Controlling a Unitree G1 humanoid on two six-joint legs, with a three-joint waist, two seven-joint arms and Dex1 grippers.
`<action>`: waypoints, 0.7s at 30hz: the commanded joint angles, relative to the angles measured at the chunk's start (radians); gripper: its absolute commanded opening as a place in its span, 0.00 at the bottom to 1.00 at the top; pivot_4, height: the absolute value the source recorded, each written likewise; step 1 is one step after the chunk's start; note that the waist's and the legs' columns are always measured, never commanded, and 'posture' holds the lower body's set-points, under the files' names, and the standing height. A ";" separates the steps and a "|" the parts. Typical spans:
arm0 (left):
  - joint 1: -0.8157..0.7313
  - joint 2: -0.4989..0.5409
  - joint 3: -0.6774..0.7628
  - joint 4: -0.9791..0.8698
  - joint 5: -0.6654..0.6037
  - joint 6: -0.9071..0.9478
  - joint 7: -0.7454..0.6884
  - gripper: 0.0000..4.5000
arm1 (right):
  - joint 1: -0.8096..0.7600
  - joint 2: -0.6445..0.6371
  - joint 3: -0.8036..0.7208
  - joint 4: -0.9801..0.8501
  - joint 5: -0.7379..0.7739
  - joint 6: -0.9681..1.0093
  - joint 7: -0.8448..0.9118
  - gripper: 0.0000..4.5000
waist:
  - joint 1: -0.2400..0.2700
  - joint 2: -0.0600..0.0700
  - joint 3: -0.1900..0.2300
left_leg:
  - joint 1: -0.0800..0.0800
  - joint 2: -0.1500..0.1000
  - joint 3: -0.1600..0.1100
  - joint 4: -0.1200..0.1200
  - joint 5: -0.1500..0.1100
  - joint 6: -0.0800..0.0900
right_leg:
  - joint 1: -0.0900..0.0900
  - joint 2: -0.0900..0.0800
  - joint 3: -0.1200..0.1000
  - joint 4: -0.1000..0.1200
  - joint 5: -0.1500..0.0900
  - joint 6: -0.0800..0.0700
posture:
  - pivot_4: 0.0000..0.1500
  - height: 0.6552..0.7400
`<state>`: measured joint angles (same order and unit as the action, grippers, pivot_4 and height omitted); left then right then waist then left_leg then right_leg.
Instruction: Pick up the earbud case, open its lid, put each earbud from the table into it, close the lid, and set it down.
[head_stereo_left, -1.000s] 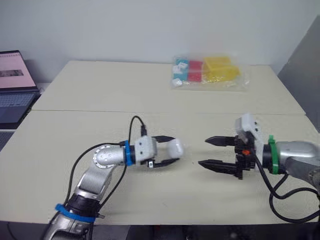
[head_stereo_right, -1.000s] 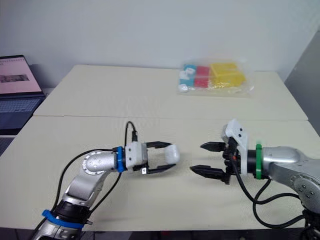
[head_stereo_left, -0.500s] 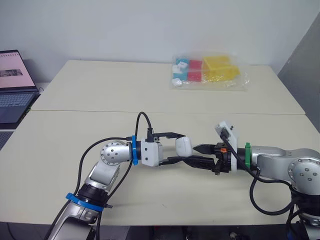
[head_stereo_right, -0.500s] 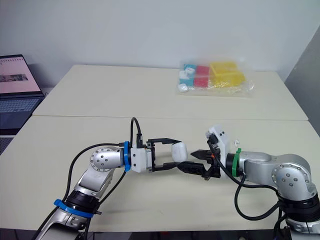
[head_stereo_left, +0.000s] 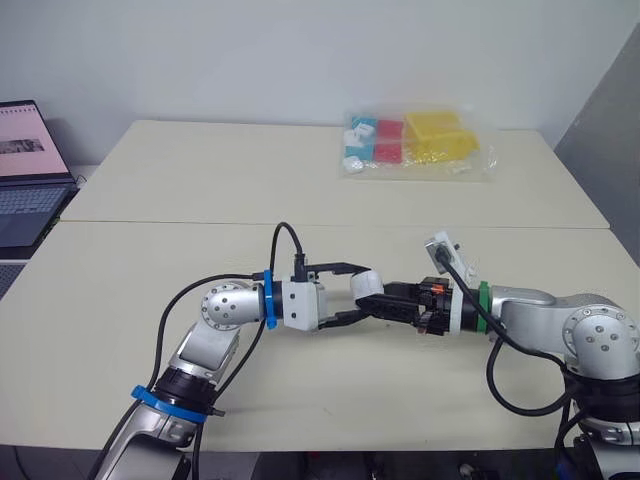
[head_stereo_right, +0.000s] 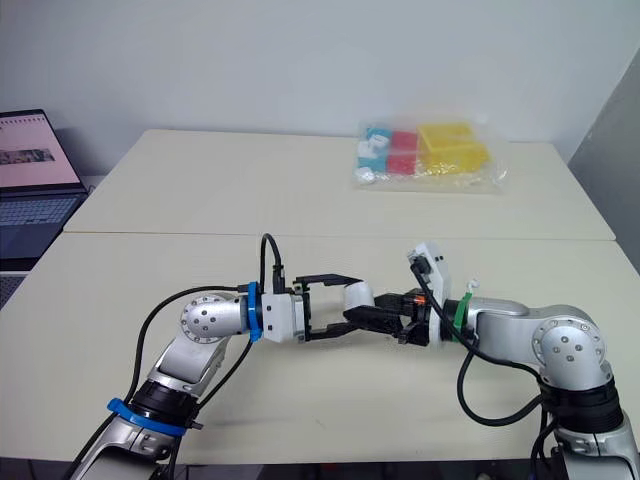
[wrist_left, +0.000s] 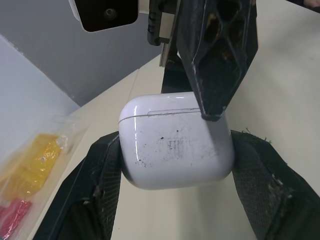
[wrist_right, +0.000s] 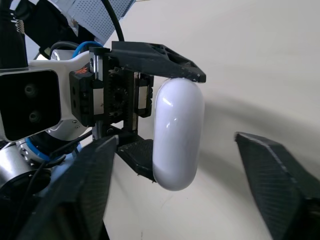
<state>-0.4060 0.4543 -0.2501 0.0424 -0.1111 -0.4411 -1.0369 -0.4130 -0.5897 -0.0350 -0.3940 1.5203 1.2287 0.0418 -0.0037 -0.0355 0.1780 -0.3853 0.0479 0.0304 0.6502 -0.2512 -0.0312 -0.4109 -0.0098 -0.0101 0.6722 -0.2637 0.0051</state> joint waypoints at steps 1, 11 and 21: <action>-0.021 -0.003 0.005 -0.025 -0.015 -0.008 0.011 0.63 | -0.018 -0.013 -0.006 -0.001 0.058 -0.014 0.001 0.55 | 0.000 0.000 0.000 | 0.000 0.000 0.000 0.000 0.000 0.000 | 0.000 0.000 0.000 0.000 0.000 0.000 | 1.00 0.87; -0.020 -0.021 -0.001 -0.030 -0.018 0.010 0.027 0.63 | -0.046 -0.035 0.019 0.038 0.105 -0.017 0.011 0.16 | 0.000 0.000 0.000 | 0.000 0.000 0.000 -0.001 0.000 0.000 | 0.000 0.000 0.000 0.000 0.000 0.000 | 1.00 0.87; -0.022 -0.006 0.003 -0.026 -0.045 0.144 0.008 0.99 | -0.060 -0.053 0.024 0.043 0.089 -0.018 0.029 0.16 | -0.001 0.000 0.000 | -0.001 0.000 0.000 -0.003 0.000 0.000 | -0.001 0.001 -0.001 -0.003 0.000 0.000 | 1.00 0.87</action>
<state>-0.4121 0.4419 -0.2500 0.0389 -0.1499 -0.3103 -1.0337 -0.4516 -0.6297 0.0006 -0.3255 1.5937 1.2166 0.0496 -0.0043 -0.0354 0.1780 -0.3864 0.0482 0.0301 0.6471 -0.2512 -0.0312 -0.4115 -0.0089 -0.0109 0.6683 -0.2637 0.0051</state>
